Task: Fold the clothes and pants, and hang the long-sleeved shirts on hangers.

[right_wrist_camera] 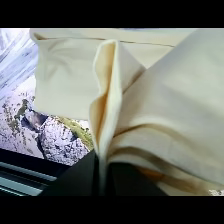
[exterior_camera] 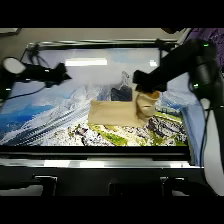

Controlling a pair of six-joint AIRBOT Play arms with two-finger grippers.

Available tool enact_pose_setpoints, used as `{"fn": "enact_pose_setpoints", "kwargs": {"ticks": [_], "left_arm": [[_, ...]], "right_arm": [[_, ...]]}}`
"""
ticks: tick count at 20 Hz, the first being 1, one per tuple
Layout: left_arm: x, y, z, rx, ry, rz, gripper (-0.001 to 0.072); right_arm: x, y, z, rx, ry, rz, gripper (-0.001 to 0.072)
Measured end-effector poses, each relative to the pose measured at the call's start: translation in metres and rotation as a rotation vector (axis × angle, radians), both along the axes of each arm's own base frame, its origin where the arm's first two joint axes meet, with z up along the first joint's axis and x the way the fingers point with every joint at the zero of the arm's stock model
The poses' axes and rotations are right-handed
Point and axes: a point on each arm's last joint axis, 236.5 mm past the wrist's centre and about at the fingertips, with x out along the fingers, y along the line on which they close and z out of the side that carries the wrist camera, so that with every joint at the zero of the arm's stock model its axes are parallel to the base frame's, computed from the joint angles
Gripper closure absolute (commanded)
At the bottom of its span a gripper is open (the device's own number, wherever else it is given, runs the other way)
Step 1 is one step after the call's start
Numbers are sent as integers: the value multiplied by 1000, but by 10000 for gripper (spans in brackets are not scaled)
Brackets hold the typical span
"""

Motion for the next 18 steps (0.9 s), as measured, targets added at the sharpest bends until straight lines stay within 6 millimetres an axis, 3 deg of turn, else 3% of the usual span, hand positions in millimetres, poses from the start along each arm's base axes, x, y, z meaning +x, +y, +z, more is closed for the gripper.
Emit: {"fn": "enact_pose_setpoints", "kwargs": {"ticks": [3,5,7,10,15,17,18], "left_arm": [[-17,70,21,53,3,96,694],[-27,101,26,80,14,138,694],[-35,119,28,89,28,162,694],[-42,135,28,103,41,184,694],[-46,142,24,110,58,194,694],[-48,143,20,109,69,194,694],[-48,143,18,109,75,194,694]], "right_arm": [[-6,53,-21,15,20,49,686],[-8,82,-36,28,31,65,686],[-8,108,-50,57,47,71,685],[-6,138,-71,107,79,71,685],[2,168,-107,168,138,43,674],[9,180,-119,209,151,23,522],[12,186,-122,233,156,13,504]]}}
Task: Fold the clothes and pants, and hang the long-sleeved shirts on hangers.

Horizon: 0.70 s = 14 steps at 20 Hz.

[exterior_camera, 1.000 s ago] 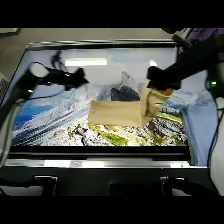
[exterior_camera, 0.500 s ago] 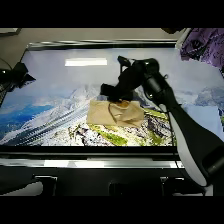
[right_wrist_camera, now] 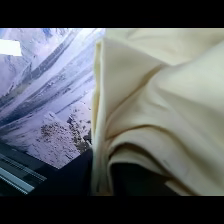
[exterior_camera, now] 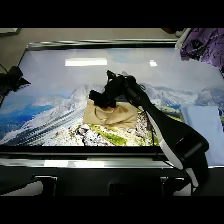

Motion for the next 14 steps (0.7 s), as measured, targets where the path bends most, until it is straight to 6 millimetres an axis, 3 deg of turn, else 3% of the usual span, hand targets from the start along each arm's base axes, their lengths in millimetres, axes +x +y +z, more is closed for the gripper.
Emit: {"fn": "enact_pose_setpoints", "kwargs": {"ticks": [2,3,5,7,8,10,12,14], "left_arm": [[-2,-1,-5,-4,14,0,694],[-3,-1,-8,-5,20,-1,693],[-4,-1,-12,-8,31,0,694],[-5,-1,-14,-10,36,-1,694],[-5,-1,-15,-10,38,0,694],[-5,-1,-16,-11,40,0,693],[-5,-1,-16,-11,40,0,693],[-5,-1,-16,-11,41,0,693]], "right_arm": [[5,11,-1,52,7,-22,279],[7,16,3,79,-2,-24,206],[13,19,17,125,-29,-31,190],[28,5,46,167,-82,-58,188],[37,-9,61,179,-111,-75,181],[58,-55,91,181,-172,-109,168],[76,-122,110,142,-213,-144,167],[85,-195,112,76,-221,-176,162]]}}
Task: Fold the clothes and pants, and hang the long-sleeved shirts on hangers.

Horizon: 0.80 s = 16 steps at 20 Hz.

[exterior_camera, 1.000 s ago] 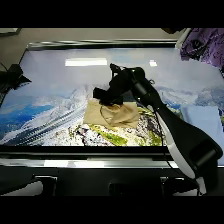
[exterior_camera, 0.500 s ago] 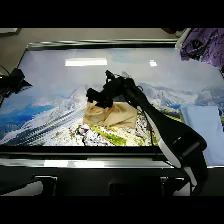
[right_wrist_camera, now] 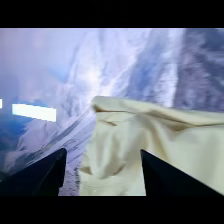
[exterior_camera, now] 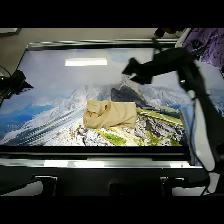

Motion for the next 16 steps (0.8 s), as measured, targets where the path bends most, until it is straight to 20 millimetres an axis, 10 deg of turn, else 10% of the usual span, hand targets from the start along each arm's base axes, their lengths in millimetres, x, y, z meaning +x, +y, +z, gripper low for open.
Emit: {"fn": "enact_pose_setpoints", "kwargs": {"ticks": [3,6,16], "left_arm": [[0,0,0,0,0,0,693],[0,0,0,4,-3,-6,693],[0,0,0,23,-14,-37,693]], "right_arm": [[-5,-92,-30,-48,73,-48,161],[-29,-129,-84,-7,189,-50,162],[-89,-68,-204,179,351,31,175]]}}
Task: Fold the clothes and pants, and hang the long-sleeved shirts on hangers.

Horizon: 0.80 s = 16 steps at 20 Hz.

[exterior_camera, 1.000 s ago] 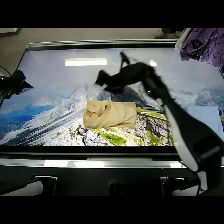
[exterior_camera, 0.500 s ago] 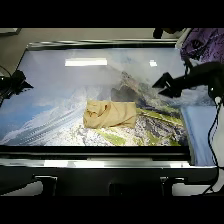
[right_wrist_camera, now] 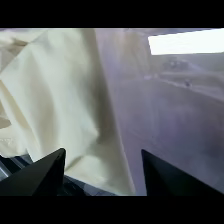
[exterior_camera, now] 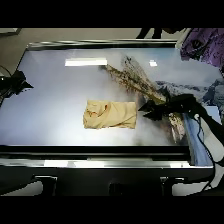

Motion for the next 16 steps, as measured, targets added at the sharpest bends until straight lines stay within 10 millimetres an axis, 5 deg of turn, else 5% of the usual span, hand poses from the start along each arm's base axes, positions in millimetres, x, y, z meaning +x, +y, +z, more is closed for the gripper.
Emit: {"fn": "enact_pose_setpoints", "kwargs": {"ticks": [2,4,6,7,11,16], "left_arm": [[0,0,0,0,0,-1,693],[0,0,0,1,0,-1,693],[0,0,0,1,-1,-2,693],[0,0,0,1,-1,-2,693],[0,0,0,1,-1,-2,693],[0,0,0,1,-1,-3,693]], "right_arm": [[-1,17,-12,5,4,8,201],[-1,32,-21,6,5,14,316],[0,44,-26,4,-1,18,639],[1,49,-27,4,-7,20,685],[23,52,1,5,-94,-1,685],[81,16,72,-12,-213,-117,686]]}}
